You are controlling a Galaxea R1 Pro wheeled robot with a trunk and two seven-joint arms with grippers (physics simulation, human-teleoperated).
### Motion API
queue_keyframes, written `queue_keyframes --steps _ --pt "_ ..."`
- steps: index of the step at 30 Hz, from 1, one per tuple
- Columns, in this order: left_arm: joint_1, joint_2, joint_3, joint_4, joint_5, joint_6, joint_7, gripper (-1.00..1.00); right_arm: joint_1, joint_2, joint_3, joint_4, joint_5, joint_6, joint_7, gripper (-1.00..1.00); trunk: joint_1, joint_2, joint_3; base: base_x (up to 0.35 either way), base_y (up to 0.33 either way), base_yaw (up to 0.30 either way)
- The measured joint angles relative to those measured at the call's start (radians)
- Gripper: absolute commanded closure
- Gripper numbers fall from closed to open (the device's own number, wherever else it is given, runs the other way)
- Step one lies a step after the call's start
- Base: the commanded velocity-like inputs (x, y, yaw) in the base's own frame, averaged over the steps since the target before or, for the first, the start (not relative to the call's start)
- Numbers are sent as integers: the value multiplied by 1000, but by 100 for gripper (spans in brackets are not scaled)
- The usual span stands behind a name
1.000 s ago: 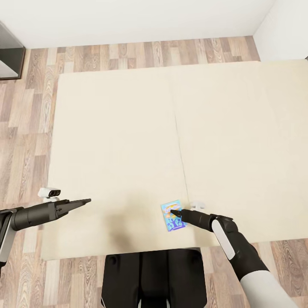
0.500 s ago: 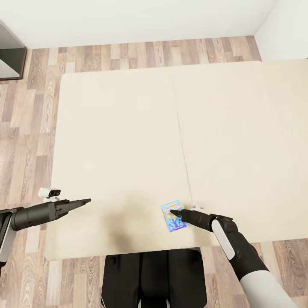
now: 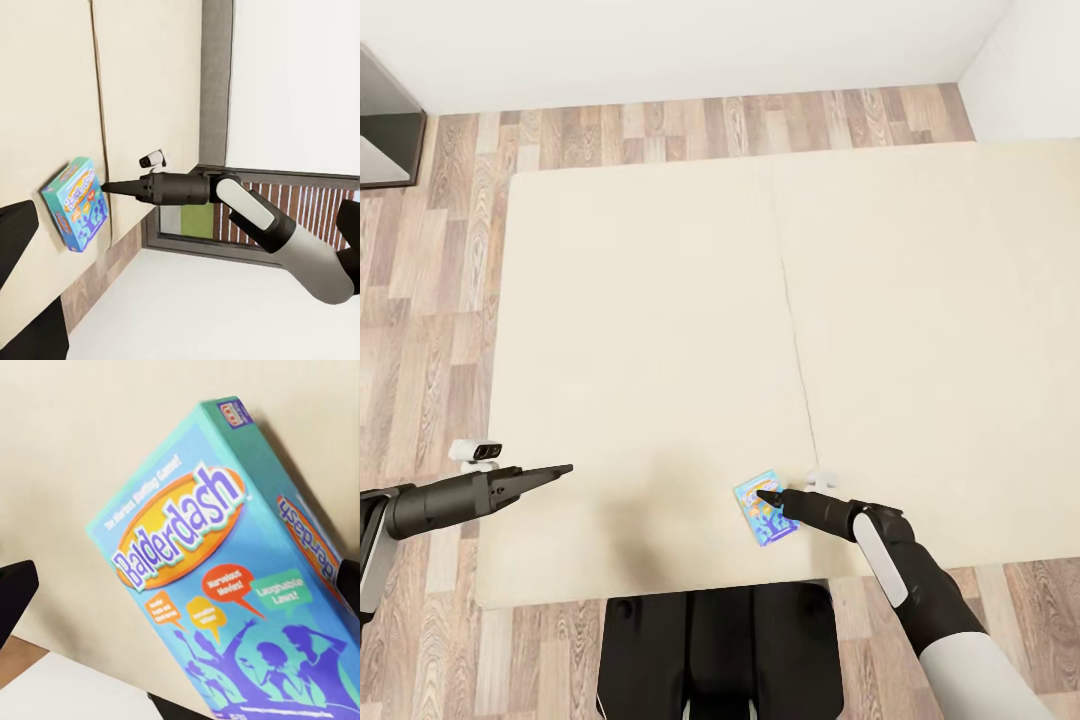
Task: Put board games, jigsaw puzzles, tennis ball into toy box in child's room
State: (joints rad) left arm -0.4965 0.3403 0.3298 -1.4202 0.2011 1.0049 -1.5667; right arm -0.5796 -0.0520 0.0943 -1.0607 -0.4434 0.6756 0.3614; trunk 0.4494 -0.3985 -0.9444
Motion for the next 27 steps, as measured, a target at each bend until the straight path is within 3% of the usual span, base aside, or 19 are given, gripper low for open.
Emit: queue_keyframes --steps 27 --pt "0 0 0 0 0 0 0 -100 0 4 0 -3 1 0 -2 -100 0 0 0 0 0 37"
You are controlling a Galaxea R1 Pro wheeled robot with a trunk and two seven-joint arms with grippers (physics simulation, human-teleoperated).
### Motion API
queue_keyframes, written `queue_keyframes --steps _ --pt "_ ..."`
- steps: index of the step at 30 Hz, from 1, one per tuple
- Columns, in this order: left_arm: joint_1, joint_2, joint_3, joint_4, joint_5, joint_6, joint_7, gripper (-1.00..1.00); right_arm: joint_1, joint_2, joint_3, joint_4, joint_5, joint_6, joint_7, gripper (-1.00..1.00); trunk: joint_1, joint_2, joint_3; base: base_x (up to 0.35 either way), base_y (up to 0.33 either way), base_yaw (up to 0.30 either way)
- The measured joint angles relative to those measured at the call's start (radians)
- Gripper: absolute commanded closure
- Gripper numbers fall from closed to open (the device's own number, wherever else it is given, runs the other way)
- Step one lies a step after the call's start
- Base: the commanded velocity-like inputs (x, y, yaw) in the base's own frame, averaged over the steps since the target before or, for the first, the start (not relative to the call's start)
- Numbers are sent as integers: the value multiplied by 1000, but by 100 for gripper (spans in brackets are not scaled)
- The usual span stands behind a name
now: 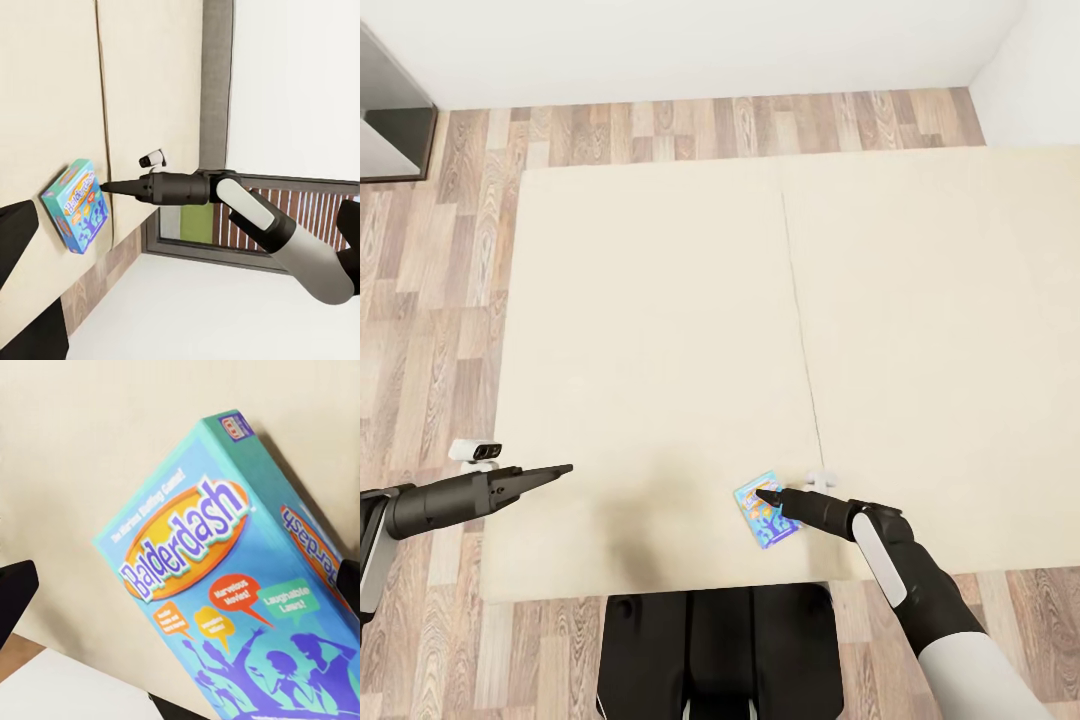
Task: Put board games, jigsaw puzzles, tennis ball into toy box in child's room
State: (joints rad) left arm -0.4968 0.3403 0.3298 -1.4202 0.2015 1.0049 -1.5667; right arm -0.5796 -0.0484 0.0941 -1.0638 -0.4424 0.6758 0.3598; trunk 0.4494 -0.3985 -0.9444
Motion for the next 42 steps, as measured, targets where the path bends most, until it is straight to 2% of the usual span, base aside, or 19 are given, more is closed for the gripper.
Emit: queue_keyframes --steps 42 --pt "1 0 3 0 0 0 0 -100 0 0 0 0 -1 1 0 -100 0 0 0 0 0 31"
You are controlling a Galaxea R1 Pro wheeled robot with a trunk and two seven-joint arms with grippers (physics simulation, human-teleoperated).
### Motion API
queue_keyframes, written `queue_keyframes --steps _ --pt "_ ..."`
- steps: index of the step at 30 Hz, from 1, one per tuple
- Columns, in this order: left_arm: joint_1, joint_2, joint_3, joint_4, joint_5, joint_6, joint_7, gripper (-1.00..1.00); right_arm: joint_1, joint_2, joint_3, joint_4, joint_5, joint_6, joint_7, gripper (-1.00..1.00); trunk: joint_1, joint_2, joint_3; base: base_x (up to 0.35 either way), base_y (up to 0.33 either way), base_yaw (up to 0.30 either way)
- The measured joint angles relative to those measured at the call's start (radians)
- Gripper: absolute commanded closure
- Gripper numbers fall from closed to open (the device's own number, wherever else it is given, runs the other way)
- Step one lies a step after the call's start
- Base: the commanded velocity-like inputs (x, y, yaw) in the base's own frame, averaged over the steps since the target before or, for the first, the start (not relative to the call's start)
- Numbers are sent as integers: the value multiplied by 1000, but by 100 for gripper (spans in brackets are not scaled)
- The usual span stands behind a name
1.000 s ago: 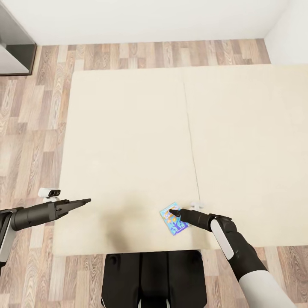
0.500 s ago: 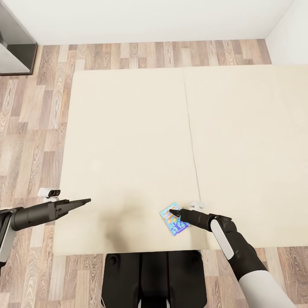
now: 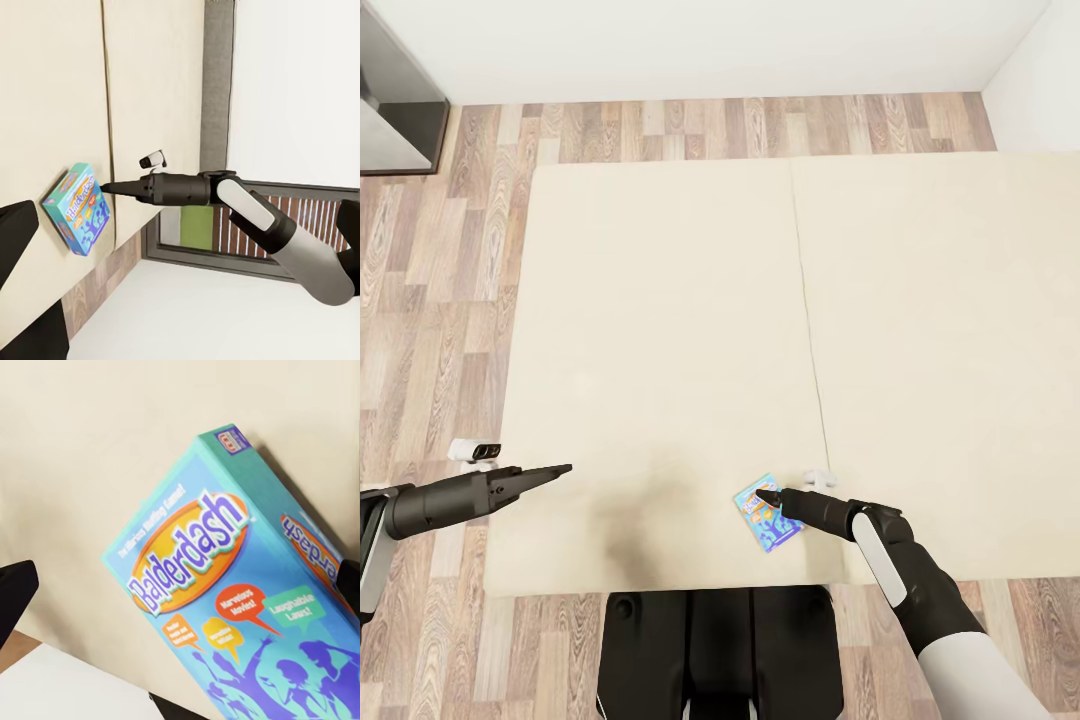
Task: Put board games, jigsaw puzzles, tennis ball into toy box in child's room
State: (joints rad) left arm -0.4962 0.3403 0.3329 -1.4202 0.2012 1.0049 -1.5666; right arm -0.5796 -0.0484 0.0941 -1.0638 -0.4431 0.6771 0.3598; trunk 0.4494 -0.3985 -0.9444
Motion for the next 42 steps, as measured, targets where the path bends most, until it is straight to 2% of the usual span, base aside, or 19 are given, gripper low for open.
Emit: queue_keyframes --steps 18,28,42 --pt "0 0 0 0 0 0 0 -100 -2 -7 0 6 1 8 0 -100 0 0 0 -8 18 2" --pt "0 0 1 0 -1 0 0 -100 -40 -16 0 45 -3 31 -2 -100 0 0 0 0 0 0" --pt "0 0 2 0 0 0 0 -100 -50 -16 0 65 -2 39 -2 -100 0 0 0 0 0 0"
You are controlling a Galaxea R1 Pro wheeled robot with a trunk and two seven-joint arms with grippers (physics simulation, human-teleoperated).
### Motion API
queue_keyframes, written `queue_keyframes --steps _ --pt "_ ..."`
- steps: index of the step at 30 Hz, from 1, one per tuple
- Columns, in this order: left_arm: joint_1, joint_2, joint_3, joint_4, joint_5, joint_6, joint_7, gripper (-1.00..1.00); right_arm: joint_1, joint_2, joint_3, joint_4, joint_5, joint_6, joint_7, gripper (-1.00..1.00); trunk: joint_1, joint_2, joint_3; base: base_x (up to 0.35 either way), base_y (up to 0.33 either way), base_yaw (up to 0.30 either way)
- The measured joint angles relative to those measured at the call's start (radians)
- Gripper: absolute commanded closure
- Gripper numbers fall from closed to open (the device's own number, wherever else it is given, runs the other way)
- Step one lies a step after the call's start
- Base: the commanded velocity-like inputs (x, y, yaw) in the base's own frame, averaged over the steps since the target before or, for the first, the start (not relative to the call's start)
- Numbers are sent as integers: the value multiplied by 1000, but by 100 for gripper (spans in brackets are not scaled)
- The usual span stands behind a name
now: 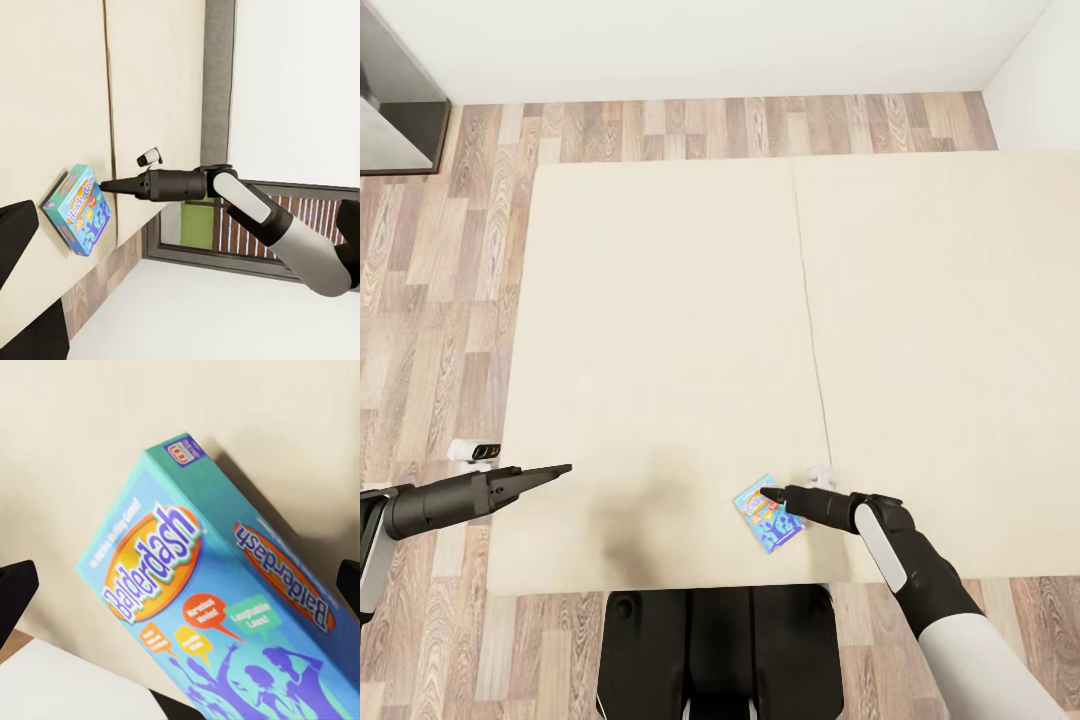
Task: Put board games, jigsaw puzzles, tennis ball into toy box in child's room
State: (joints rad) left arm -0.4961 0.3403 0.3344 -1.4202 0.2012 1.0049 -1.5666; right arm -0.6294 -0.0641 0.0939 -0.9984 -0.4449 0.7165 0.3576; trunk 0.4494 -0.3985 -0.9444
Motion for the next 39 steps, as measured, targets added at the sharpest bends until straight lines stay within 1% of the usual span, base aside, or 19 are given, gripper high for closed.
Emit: queue_keyframes --steps 10,22,28,39 --pt "0 0 0 0 0 0 0 -100 -19 2 0 47 0 14 0 -100 0 0 0 0 0 0" --pt "0 0 0 0 -1 0 0 -100 -29 6 0 62 -2 23 -1 -100 0 0 0 0 0 0" --pt "0 0 0 0 0 0 0 -100 -38 12 0 75 -1 54 -3 -100 0 0 0 0 0 0" --pt "0 0 0 0 -1 0 0 -100 -59 11 0 103 -2 110 -8 -100 0 0 0 0 0 0"
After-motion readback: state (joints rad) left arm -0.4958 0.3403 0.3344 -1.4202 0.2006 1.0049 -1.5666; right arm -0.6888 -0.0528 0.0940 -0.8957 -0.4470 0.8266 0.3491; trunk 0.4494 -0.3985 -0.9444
